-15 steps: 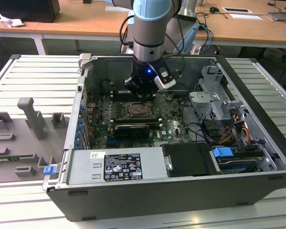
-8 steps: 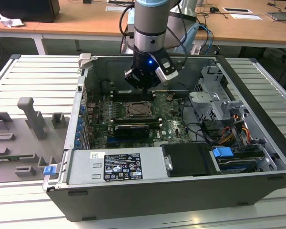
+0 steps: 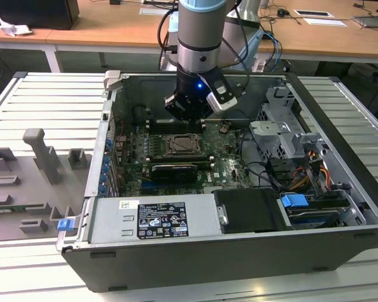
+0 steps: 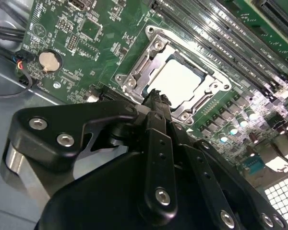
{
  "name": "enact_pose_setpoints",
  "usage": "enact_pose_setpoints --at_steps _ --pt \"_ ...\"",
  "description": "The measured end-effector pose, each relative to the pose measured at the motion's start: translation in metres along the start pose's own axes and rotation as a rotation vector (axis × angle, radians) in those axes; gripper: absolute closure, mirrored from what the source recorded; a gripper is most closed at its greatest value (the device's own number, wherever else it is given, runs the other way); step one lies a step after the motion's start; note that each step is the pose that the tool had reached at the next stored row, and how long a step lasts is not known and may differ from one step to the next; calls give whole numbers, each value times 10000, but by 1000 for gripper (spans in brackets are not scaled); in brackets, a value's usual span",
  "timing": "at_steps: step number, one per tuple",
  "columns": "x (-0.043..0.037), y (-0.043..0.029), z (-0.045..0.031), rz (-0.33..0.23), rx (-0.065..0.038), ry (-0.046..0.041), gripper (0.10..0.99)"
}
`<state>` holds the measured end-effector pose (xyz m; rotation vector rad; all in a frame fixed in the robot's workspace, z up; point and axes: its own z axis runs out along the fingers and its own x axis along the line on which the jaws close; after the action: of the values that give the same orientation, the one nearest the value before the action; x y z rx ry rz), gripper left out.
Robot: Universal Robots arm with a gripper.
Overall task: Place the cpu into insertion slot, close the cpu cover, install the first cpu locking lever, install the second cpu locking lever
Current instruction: 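Install the second cpu locking lever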
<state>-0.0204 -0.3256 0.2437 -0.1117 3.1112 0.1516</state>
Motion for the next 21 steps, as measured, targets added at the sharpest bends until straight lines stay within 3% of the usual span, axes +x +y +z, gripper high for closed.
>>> enact_pose_setpoints --at_steps 21 --pt "17 -234 -23 -2 0 -1 980"
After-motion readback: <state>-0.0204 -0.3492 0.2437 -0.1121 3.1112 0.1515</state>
